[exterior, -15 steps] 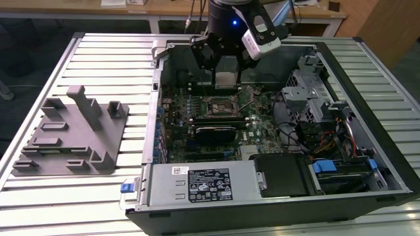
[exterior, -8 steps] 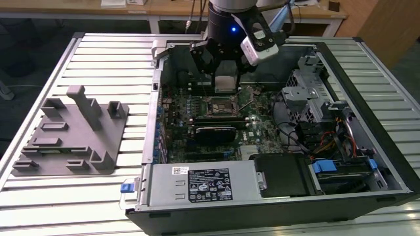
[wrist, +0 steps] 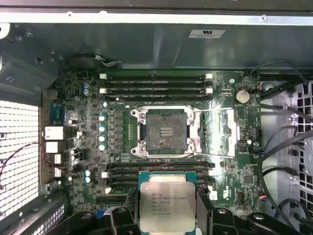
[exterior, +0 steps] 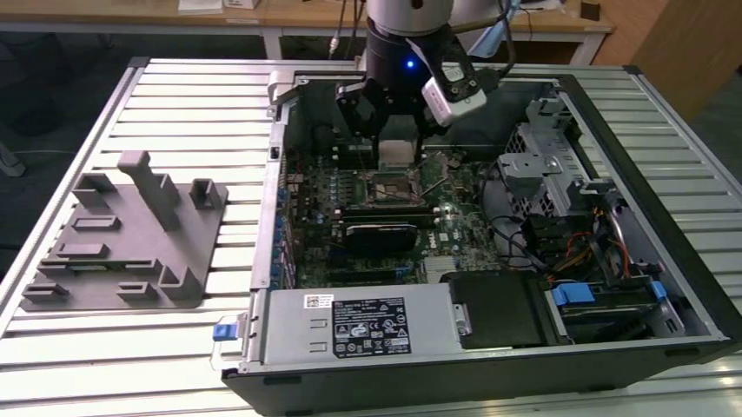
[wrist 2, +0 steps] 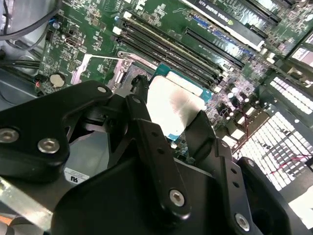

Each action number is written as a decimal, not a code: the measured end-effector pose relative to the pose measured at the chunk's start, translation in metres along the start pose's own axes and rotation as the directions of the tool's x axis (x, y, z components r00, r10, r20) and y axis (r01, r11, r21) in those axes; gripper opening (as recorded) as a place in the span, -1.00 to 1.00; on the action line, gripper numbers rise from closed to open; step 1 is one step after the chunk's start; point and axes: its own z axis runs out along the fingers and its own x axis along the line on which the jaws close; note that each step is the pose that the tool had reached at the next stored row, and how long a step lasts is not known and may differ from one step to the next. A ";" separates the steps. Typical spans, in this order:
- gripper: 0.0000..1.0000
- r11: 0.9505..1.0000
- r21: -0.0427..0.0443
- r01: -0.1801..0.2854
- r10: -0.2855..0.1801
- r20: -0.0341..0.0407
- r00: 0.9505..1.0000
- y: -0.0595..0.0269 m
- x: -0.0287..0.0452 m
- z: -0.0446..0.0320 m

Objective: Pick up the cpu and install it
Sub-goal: 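Pick up the cpu and move it towards the insertion slot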

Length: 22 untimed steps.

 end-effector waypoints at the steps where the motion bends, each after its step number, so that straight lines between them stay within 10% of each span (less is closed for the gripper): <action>1: 0.09 1.000 0.000 0.000 0.000 0.000 1.000 0.0009 0.0001 0.0014; 22: 0.09 1.000 0.000 0.000 0.000 0.000 1.000 0.0280 0.0021 0.0348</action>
